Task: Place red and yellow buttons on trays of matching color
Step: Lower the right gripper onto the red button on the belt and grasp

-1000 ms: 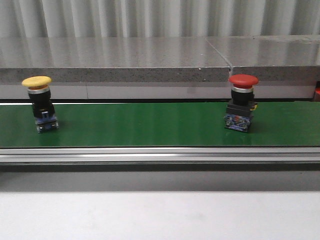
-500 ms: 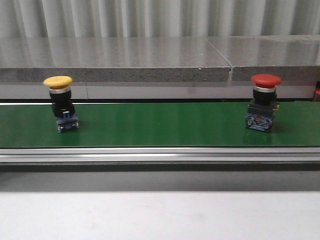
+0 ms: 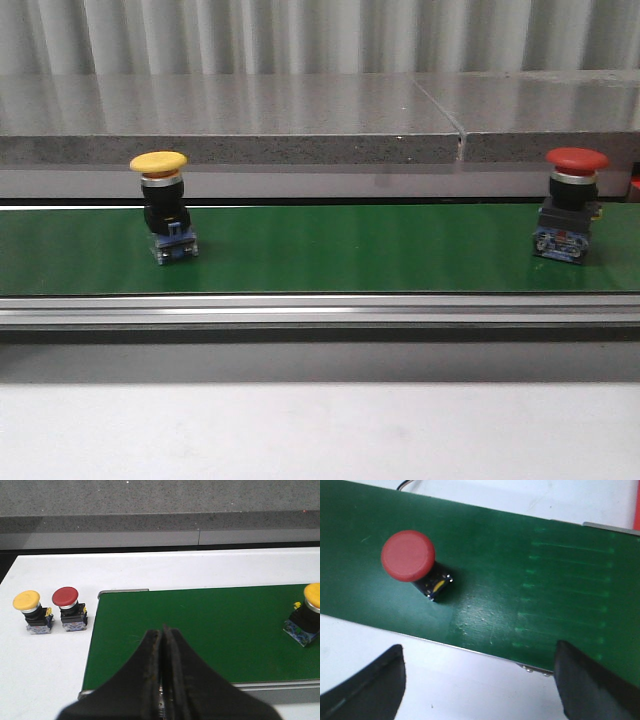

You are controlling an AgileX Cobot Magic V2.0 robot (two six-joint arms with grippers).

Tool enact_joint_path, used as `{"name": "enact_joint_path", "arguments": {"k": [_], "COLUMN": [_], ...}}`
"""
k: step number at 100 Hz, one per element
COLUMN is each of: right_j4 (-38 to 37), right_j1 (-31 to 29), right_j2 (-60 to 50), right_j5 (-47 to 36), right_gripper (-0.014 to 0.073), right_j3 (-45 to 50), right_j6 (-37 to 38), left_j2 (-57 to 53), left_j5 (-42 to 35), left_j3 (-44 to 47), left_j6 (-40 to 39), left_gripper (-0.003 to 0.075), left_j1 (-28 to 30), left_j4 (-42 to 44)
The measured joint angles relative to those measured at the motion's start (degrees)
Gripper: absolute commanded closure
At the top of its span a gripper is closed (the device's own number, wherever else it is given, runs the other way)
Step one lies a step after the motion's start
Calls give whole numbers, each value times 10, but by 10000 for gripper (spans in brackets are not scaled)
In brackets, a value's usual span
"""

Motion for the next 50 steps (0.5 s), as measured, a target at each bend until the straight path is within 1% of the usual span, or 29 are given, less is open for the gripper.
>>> {"name": "enact_joint_path", "arguments": {"k": [23,42,45,50], "right_j4": [0,0,0,0], "right_j1": [31,46,47,47], "right_j2": [86,138,147,161], "right_j5": [-2,-39,-44,-51], "right_gripper": [-8,-7,0,43], "right_j3": [-24,-41,-44,-50], "right_j6": [0,-1,-1,-1], "left_j2": [0,0,0,0], "left_j5": [0,0,0,0], "left_j3": [0,0,0,0], "left_j6": [0,0,0,0], "left_gripper": [740,740,740,740], "left_j1": [0,0,0,0], "left_j4": [0,0,0,0]}}
